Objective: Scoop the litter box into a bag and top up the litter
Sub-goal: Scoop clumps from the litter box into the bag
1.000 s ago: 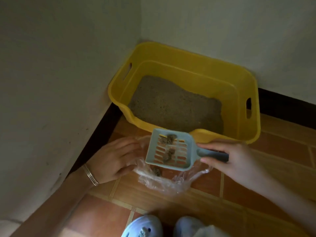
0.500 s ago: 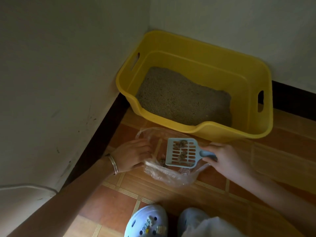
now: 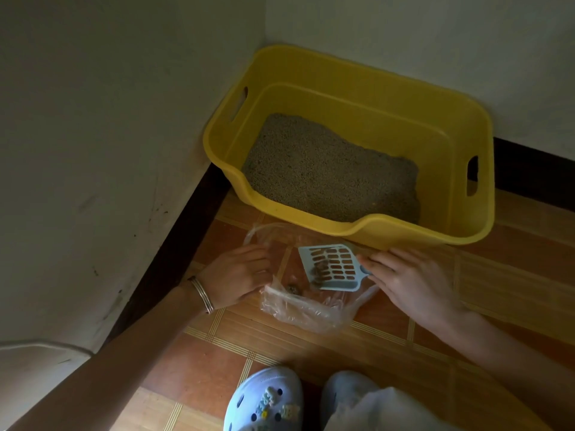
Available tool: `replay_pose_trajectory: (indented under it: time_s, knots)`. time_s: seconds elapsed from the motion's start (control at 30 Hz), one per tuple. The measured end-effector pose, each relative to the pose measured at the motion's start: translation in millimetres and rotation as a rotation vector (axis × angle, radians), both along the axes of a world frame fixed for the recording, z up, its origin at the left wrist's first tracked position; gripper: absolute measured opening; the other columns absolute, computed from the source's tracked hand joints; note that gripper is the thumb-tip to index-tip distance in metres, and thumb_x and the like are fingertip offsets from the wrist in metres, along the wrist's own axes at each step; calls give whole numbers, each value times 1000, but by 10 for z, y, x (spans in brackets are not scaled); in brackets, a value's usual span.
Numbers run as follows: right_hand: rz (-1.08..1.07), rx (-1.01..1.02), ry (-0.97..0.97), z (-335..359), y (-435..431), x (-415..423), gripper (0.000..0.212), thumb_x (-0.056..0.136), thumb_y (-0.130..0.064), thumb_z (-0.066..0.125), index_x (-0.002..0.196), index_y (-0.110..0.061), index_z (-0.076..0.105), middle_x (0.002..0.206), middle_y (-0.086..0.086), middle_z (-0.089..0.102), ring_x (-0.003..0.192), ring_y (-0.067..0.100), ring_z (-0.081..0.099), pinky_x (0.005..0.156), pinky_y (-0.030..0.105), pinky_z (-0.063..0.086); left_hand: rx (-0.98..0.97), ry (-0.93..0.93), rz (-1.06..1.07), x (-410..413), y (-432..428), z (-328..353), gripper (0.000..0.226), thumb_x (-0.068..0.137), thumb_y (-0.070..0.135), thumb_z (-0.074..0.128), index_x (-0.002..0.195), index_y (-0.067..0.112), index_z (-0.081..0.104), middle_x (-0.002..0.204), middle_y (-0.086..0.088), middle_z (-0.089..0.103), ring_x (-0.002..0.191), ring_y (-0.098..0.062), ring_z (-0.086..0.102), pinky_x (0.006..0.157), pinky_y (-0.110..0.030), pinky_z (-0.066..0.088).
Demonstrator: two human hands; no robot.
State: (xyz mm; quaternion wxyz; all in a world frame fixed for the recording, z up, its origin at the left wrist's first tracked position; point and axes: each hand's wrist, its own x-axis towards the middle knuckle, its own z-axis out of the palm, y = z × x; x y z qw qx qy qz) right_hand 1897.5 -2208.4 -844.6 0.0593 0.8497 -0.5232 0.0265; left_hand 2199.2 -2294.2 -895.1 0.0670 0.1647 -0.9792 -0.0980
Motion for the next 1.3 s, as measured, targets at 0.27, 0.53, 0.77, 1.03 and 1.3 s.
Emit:
replay_pose_trajectory:
  time_s: [0.27,0.53,0.77,1.03,1.3]
  knots:
    - [71,-82,25,-9,3,-72,49,59,-5,81,107,-10,69,95,2,71,80,22,65,62,33,54,13,1,9,-35,2,51,22,58,15,85,72,17,68,82,2,68,86,-17,66,92,-36,51]
    - [95,-132,14,20,19,-99,47,59,-2,81,104,-10,70,94,2,72,79,21,66,60,33,53,5,-13,14,-20,8,79,19,59,19,85,71,19,70,81,4,68,86,-16,66,92,-33,51]
    - [2,-163,-149,432,-66,-111,36,67,-14,79,101,-12,71,89,1,73,73,18,67,57,32,55,-16,90,-3,-72,-102,280,11,70,22,74,79,18,69,88,5,68,96,-16,64,97,-31,43]
    - [-273,-180,-305,1002,-482,-422,35,75,-24,69,108,-15,68,97,2,70,74,20,65,57,25,49,-144,188,64,-174,-520,631,26,88,30,54,96,12,70,101,-3,67,105,-22,60,104,-38,37]
    - [-600,364,345,797,-1043,-691,13,90,-21,51,91,-27,62,67,-7,52,64,16,54,47,25,38,-139,80,131,-149,-885,654,34,90,35,46,102,13,69,102,-2,66,103,-22,61,97,-34,41]
